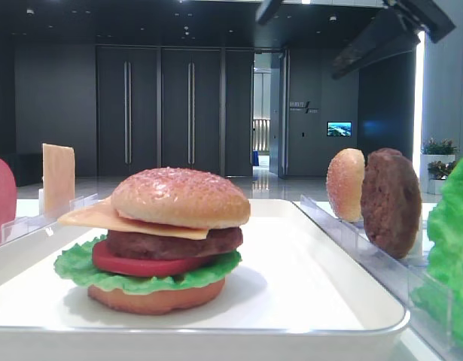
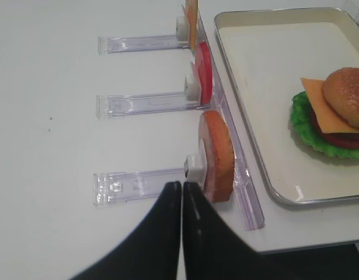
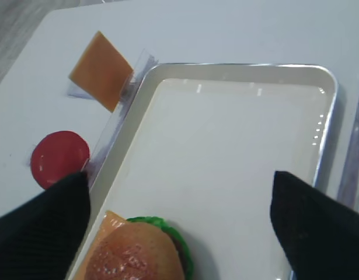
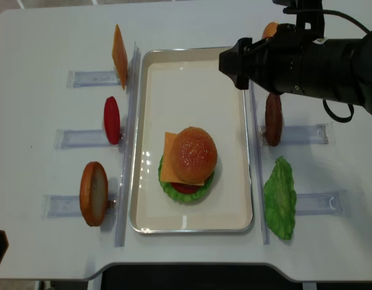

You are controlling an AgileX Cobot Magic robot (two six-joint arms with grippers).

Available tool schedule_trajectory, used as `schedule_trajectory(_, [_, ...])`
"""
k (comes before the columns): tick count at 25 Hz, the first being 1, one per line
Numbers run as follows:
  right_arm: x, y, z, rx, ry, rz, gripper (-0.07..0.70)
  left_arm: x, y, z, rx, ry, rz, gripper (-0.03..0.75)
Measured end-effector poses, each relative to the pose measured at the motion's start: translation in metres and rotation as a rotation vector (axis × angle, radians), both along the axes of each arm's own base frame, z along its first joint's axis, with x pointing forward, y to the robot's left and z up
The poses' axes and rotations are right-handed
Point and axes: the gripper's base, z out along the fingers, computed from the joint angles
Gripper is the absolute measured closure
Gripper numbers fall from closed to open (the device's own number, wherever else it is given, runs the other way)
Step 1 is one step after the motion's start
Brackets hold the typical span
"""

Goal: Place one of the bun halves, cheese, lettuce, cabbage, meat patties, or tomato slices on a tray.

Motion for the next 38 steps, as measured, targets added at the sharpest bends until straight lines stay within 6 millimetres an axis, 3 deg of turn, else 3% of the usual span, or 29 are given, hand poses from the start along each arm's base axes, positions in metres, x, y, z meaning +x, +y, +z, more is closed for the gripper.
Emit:
schedule_trajectory(9, [0.020, -0.043, -0.002, -0.064, -0.014, -0.098, 0.038, 0.000, 0.000, 0.000, 0.000, 0.000, 0.000, 0.715])
schedule_trajectory(15, [0.033, -0.083, 0.002, -0.099, -0.002, -0.164, 0.039, 0.000, 0.000, 0.000, -0.007, 0.001, 0.004, 0.715])
schedule_trajectory(24, [0.033, -0.142, -0.005, -0.159, 0.088, -0.223, 0.039, 0.000, 0.000, 0.000, -0.010, 0.001, 0.006, 0.715])
schedule_trajectory(31, [0.024, -0.164, -0.008, -0.170, 0.218, -0.235, 0.040, 0.000, 0.000, 0.000, -0.010, 0.001, 0.006, 0.715])
schedule_trajectory(38, [0.015, -0.170, 0.008, -0.237, 0.403, -0.197, 0.042, 0.000, 0.000, 0.000, -0.010, 0.001, 0.006, 0.715])
